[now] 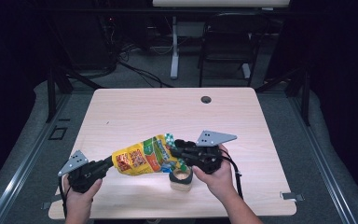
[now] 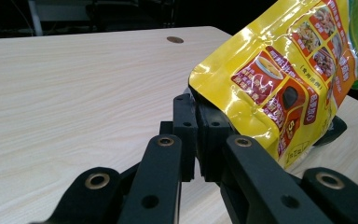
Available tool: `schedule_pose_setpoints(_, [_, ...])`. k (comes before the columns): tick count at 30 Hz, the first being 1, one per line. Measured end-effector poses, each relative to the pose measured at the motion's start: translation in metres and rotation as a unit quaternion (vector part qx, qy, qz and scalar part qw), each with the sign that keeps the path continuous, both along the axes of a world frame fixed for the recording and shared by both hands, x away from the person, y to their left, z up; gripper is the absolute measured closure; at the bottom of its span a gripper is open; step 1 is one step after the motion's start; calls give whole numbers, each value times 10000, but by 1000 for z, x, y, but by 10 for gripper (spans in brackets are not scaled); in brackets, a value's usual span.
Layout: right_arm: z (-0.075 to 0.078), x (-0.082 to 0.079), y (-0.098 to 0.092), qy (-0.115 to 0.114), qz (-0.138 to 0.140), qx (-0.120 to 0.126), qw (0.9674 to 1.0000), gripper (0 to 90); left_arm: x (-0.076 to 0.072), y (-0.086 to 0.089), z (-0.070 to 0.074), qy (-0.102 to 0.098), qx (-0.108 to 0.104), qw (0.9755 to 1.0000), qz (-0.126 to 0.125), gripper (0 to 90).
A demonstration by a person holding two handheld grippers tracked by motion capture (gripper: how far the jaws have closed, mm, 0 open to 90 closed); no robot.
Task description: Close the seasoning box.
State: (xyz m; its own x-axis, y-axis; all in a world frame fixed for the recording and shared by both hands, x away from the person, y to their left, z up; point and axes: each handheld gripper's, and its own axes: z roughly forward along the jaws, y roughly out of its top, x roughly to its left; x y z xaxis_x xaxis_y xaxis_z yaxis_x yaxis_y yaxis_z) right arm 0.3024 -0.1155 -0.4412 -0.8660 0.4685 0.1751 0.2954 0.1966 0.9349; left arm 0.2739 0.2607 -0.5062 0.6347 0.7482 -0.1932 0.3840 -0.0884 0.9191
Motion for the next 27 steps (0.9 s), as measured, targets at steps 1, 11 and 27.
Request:
schedule_pose_setpoints(1, [1, 0, 1, -7, -9, -18, 10000, 900, 0, 0, 0, 6, 14, 10000, 3, 875])
schedule_pose_setpoints(11, [2, 5, 10, -4, 46, -81, 10000, 900, 3, 6, -8, 144, -18, 9998, 108, 869])
schedule_pose_setpoints(27, [11, 3, 15, -98, 107, -73, 9999, 900, 4, 7, -14, 284, 78, 9994, 200, 857])
